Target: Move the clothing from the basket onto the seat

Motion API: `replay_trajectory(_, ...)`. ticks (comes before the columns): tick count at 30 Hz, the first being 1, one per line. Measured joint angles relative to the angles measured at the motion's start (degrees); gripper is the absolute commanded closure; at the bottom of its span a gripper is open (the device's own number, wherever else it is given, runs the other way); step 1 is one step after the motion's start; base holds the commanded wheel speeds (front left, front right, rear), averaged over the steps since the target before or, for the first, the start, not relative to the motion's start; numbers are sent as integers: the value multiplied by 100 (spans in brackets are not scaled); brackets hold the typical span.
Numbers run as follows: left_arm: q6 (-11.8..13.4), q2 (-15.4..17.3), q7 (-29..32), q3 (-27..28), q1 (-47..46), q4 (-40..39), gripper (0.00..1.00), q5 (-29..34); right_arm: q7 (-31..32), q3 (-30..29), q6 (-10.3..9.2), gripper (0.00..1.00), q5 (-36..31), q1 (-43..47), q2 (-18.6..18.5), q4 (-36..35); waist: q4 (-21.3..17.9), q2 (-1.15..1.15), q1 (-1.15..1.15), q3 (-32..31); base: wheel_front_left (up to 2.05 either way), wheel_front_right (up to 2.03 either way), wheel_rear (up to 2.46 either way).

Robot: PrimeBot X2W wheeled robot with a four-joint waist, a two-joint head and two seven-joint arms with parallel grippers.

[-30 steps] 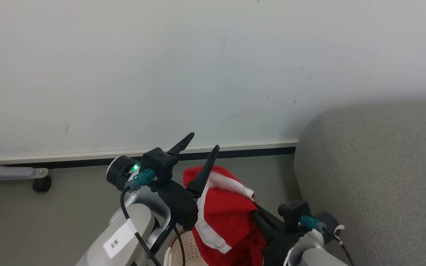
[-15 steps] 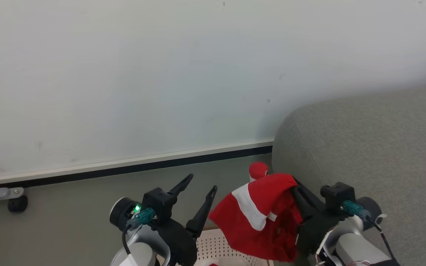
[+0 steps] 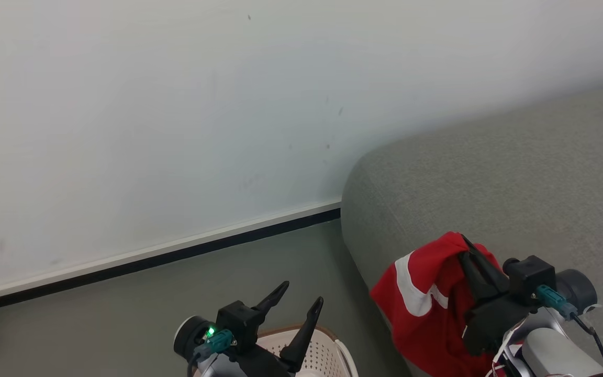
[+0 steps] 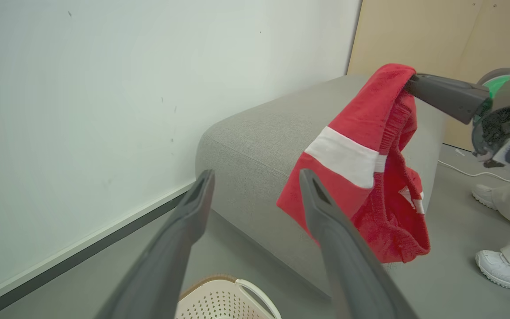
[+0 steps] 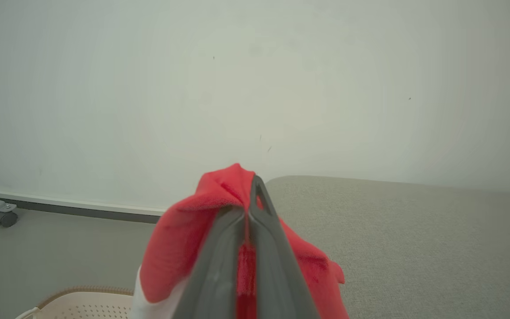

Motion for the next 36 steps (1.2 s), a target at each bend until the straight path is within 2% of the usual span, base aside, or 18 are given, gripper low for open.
replay_trajectory(14, 57, -115, -85, -145, 206, -29, 0, -4, -4, -303, -101, 100, -125, 197, -479, -923, -661, 0, 0, 52, 0, 0, 0)
replay_trajectory(24, 57, -145, -85, -258, 205, -43, 0, 43, -4, -545, -151, 100, -142, 182, -672, -1121, -729, 0, 0, 406, 0, 0, 0)
replay_trajectory(30, 59, -14, -83, -298, 182, -166, 0, 151, -3, -809, -152, 100, -138, -399, -742, -1134, -669, 0, 0, 686, 0, 0, 0)
replay_trajectory(36, 120, 142, -82, -244, -93, -366, 0, 245, 103, -1079, -99, 100, -77, -1498, -818, -888, -586, 0, 2, 1062, 0, 0, 0)
